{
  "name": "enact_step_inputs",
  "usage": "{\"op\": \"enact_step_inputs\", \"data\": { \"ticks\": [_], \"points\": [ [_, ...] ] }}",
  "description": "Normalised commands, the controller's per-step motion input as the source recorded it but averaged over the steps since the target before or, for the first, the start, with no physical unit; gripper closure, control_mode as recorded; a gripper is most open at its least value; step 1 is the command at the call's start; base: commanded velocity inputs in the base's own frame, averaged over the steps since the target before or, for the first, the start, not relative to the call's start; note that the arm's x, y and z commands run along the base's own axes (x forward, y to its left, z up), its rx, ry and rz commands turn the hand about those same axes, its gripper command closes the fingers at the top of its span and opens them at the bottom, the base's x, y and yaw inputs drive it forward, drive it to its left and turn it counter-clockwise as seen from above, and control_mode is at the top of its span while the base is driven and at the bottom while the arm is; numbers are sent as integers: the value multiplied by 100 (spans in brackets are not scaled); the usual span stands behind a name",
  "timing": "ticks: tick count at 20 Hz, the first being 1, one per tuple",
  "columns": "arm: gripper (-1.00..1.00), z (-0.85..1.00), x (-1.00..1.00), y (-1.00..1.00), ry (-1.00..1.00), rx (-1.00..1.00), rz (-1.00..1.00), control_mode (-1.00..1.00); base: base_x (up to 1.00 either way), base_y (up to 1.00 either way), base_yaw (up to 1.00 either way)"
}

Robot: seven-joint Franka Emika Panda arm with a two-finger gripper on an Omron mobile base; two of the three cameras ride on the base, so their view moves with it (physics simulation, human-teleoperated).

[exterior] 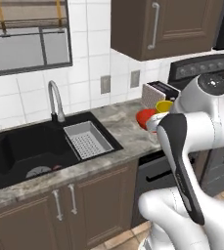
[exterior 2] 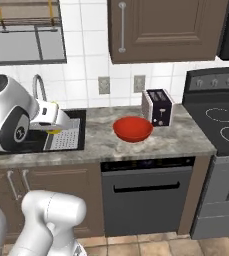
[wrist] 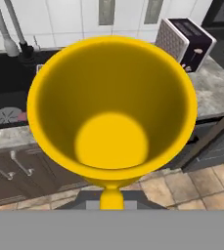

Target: Clear the mugs and bowl far away from the sink.

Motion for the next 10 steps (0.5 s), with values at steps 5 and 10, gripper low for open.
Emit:
{"op": "enact_step_inputs", "data": {
  "ticks": [5,10],
  "points": [
    [100,0,0,0,0,0,0,100,-98,-13,22],
    [100,0,0,0,0,0,0,100,-41,-3,45]
  ]
}}
